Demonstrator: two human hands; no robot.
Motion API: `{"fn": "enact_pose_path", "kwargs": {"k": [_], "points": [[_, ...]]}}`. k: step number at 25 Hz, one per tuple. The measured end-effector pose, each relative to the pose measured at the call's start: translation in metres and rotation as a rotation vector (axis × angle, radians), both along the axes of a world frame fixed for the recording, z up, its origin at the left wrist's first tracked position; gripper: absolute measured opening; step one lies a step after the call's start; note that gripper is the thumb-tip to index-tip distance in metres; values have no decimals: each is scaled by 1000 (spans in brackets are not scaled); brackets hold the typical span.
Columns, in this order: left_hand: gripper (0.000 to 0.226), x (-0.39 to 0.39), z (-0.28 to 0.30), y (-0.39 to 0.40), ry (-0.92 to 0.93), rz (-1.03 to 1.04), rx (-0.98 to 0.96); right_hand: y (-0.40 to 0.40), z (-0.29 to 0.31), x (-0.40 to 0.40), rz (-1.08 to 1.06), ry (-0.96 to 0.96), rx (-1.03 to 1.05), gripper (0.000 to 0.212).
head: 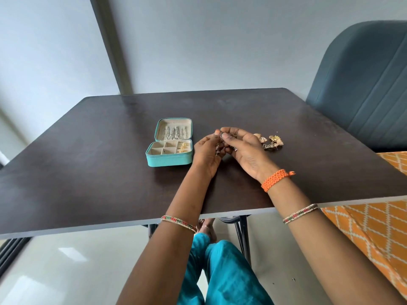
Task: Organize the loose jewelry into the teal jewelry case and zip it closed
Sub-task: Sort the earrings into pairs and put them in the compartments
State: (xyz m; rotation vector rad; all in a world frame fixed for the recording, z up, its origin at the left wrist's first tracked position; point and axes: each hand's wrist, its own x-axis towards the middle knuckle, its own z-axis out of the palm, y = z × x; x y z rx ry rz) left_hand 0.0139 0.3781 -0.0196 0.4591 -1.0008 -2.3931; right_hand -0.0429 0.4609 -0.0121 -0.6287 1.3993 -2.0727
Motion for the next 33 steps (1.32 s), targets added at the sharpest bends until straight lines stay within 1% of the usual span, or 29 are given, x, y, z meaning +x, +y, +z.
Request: {"fn": "enact_pose_path", "kwargs": {"k": [2,4,7,8,9,11,13,14,16,17,20,21,22,26,33], "points": [[19,0,-3,3,-6,63,-39,-1,-2,-1,-17,51,40,12],[16,2,-4,5,-48,139,-140,-3,-3,-3,-61,74,82,10],[11,4,-10,5,-123,199,-483,-2,-1,-5,-95,51,99,14],[10,5,-11,6,-139,196,-579,-2,-1,-5,-86,30,101,17],[11,6,-12,6,-152,196,-628,-1,0,-5,-65,2,103,21],[11,7,-11,7,-161,215,-601,8,3,-8,6,-92,85,34],[12,7,-7,7,-147,227,-489,17,6,-12,73,-172,44,41],[12,7,-7,7,-137,223,-440,21,6,-14,73,-170,47,41],[11,7,-6,6,-123,211,-406,24,4,-18,11,-77,112,41],[11,7,-6,7,-119,209,-413,25,3,-19,-27,31,169,40],[13,9,-5,10,-105,224,-432,25,4,-22,-86,496,405,38],[13,9,-4,10,-103,227,-442,25,5,-22,-100,605,458,38],[12,10,-4,11,-96,227,-452,25,6,-23,-129,669,480,37],[9,11,-2,13,-74,227,-468,26,10,-19,-296,788,484,20],[7,11,-1,14,-78,227,-494,21,11,-7,-509,915,548,11]]}}
